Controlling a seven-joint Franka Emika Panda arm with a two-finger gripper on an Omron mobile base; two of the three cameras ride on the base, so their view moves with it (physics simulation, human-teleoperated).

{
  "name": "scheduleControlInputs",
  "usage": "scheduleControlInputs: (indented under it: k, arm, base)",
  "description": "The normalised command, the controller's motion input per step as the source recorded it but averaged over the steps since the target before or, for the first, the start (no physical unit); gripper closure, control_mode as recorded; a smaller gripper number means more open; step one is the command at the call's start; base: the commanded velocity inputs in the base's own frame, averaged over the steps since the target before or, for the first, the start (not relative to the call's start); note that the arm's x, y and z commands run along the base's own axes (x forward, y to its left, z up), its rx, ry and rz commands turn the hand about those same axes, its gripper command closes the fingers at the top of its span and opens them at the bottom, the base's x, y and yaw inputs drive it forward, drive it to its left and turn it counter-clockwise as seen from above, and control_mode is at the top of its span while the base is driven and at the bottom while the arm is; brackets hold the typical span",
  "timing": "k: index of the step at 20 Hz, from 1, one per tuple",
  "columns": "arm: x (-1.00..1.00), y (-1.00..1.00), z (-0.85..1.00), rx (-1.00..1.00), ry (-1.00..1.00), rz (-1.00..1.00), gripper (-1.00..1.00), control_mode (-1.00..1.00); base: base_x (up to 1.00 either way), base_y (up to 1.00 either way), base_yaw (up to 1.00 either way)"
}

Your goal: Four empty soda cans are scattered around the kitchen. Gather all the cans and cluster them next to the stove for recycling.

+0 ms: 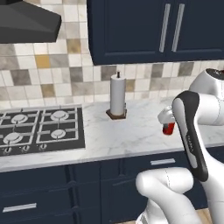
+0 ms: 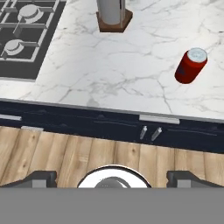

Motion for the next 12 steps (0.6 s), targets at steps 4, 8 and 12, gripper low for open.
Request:
scheduleControlInputs:
  k: [4, 8, 12]
  arm:
    - [0.00, 0.00, 0.00, 0.00, 0.00, 0.00, -1.00, 1.00]
    - [0.00, 0.00, 0.00, 0.00, 0.00, 0.00, -1.00, 1.00]
    - [0.00, 0.00, 0.00, 0.00, 0.00, 0.00, -1.00, 1.00]
  base:
    - [0.49, -0.18, 0.00]
    - [0.41, -0.21, 0.00]
    - [0.23, -0.24, 0.00]
